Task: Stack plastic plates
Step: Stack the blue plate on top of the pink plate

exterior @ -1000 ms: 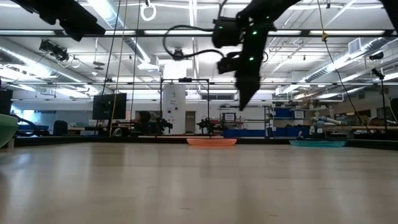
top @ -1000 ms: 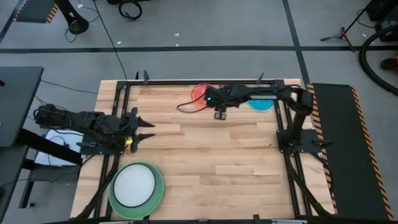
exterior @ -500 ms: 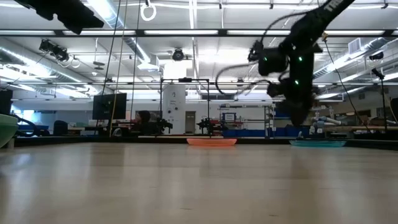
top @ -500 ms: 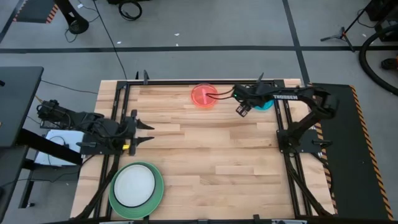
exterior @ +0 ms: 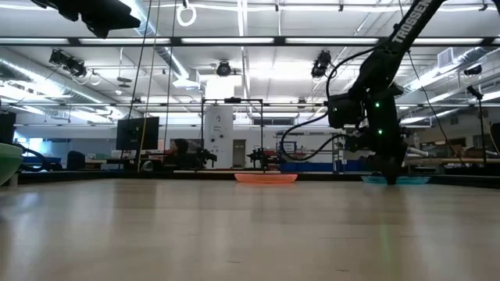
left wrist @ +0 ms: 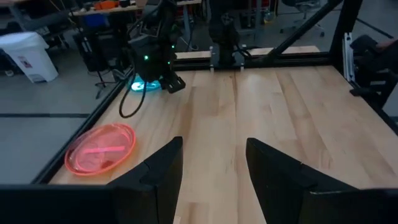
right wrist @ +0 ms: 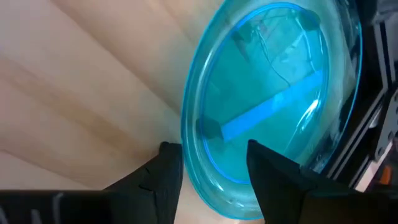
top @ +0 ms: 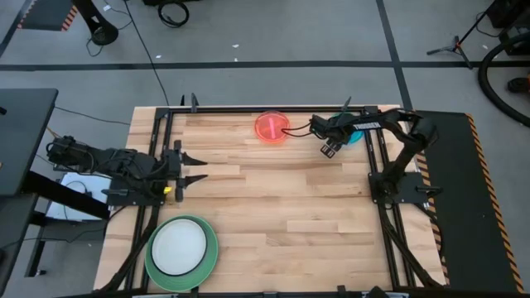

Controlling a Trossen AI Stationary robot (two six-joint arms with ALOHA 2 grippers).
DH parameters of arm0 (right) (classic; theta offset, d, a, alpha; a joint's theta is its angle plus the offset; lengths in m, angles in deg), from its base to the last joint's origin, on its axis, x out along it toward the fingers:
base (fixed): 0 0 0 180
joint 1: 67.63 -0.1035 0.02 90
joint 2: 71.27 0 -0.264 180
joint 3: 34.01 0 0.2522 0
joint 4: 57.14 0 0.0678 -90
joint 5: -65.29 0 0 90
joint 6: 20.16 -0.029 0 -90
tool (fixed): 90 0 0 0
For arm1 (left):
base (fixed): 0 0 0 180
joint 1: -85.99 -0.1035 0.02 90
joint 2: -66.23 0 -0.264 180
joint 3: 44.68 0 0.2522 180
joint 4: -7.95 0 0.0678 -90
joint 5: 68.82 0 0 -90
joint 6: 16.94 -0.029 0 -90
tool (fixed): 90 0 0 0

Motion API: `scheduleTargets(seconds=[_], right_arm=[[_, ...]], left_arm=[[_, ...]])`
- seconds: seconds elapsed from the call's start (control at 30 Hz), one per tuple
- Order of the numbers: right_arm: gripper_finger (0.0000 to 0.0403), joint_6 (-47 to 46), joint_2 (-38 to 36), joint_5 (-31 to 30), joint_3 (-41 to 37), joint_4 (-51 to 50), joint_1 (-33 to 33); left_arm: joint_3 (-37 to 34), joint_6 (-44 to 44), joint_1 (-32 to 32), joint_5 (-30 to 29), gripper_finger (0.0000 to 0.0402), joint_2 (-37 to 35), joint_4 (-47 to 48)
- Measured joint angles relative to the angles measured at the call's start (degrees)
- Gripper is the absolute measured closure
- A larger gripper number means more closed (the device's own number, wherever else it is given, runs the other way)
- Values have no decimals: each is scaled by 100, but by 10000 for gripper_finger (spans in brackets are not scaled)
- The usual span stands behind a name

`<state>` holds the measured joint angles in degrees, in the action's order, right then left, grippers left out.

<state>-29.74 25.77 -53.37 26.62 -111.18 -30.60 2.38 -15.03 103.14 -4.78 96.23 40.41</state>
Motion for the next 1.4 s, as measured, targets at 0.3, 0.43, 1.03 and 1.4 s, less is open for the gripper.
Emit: scheduleTargets(seconds=[0.3, 0.43, 1.03, 1.4], right_arm=[[299, 655, -88, 545, -8, 63, 225], [364, 1253, -88, 767, -11, 82, 248], [397, 4149, -62, 1182, 1647, 543, -1392], [397, 5917, -51, 1333, 1751, 2204, -1619]], left_arm=[[0, 82, 3, 9, 220, 0, 94], [0, 85, 3, 9, 220, 0, 94], [0, -155, 3, 5, 220, 0, 91], [0, -78, 3, 3, 220, 0, 70]])
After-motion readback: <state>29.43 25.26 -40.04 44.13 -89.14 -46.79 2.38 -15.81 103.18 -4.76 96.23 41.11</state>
